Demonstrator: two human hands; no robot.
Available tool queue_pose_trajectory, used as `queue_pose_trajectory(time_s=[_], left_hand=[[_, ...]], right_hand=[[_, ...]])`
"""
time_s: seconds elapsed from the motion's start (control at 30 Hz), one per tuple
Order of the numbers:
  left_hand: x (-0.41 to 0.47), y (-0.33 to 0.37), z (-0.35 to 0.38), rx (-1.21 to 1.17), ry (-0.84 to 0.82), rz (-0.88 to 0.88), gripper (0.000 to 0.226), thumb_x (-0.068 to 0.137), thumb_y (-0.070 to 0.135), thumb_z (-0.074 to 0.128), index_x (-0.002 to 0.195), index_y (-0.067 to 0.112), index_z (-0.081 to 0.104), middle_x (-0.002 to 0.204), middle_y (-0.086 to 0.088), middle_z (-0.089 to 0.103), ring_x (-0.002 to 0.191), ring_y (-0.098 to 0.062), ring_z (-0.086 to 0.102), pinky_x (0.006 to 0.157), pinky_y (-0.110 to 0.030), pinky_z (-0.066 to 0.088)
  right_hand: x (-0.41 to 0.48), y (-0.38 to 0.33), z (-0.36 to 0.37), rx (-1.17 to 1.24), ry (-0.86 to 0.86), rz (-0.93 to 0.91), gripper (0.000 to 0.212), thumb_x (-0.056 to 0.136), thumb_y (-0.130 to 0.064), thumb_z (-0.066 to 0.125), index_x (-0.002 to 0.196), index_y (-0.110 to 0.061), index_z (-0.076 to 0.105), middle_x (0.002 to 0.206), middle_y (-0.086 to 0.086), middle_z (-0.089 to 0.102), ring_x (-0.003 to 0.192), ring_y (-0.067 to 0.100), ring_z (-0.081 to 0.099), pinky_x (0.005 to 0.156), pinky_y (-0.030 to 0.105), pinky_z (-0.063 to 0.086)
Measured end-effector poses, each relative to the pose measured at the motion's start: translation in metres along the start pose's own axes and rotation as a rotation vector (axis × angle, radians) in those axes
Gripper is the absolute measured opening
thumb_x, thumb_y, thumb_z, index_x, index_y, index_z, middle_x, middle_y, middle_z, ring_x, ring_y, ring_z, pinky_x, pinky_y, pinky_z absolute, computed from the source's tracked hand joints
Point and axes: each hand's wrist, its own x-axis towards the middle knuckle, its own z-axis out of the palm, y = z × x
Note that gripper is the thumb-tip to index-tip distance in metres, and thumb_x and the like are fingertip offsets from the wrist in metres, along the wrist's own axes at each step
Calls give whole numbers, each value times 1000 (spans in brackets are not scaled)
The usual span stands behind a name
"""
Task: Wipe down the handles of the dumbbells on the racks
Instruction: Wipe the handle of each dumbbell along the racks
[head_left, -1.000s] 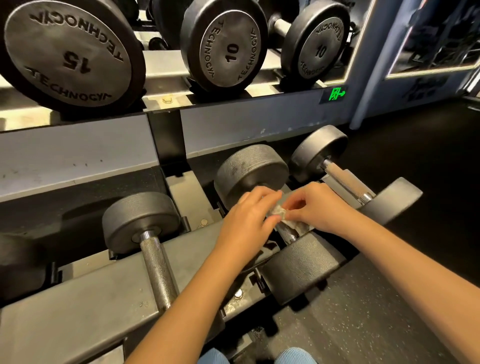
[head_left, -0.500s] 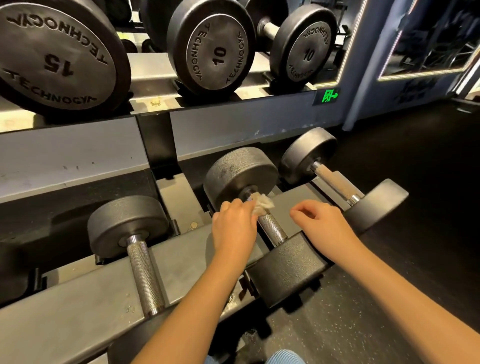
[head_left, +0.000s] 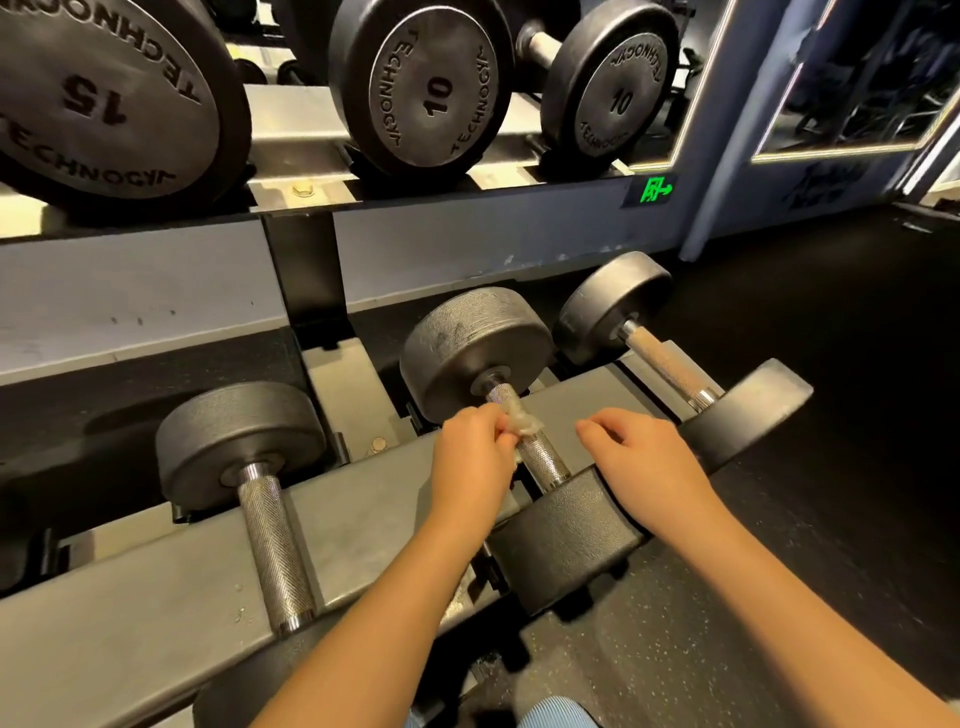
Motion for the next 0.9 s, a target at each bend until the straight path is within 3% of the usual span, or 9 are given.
queue_pose_trajectory(time_s=[0.2,0.37,0.53,0.63,0.73,0.83,0.9], left_hand=[[14,-2,-3,-127,128,-157,11,90,14,59,85,10,67,80,-1,64,76,-15,59,59,-24,39],[4,0,-3,-129,-28,-145,16,89,17,63,74,10,61,71,5,57,68,-8,52,53,-19,35],[-2,3,-5,-151,-99,-112,19,88,20,65,80,4,65,76,-4,64,71,-15,58,57,-14,40],[7,3,-9,-177,-23,-133,16,88,20,65,76,9,65,71,1,61,68,-12,59,60,-24,47],[14,4,-13,-157,52,-107,13,91,18,61,83,11,67,73,8,57,67,-4,52,53,-12,37],[9,6,-9,-93,-19,-64,8,89,16,64,89,13,71,91,2,59,83,-12,57,64,-16,39],[2,8,-8,-65,-96,-33,7,87,15,65,88,14,72,95,0,59,86,-16,57,71,-22,42]], right_hand=[[-2,-1,0,-6,2,17,38,97,-35,44,68,-13,55,62,0,50,63,14,50,58,31,36],[-3,-3,-2,11,4,26,34,97,-35,45,77,-14,63,68,1,57,66,15,53,60,30,39],[-4,-5,-3,17,7,36,35,97,-33,45,87,-9,68,71,7,60,61,13,49,58,28,37],[-4,-6,-3,24,15,38,38,97,-32,45,89,-3,68,76,13,62,61,15,48,59,30,37],[-4,-6,-3,22,7,43,38,97,-31,45,90,-1,67,71,14,58,58,15,45,57,30,35],[-4,-4,-3,-1,-6,71,36,97,-33,44,81,-8,64,64,4,52,58,13,45,58,29,36],[-3,-3,-3,-33,-25,99,34,98,-37,41,80,-16,61,72,-2,57,68,14,53,63,30,40]])
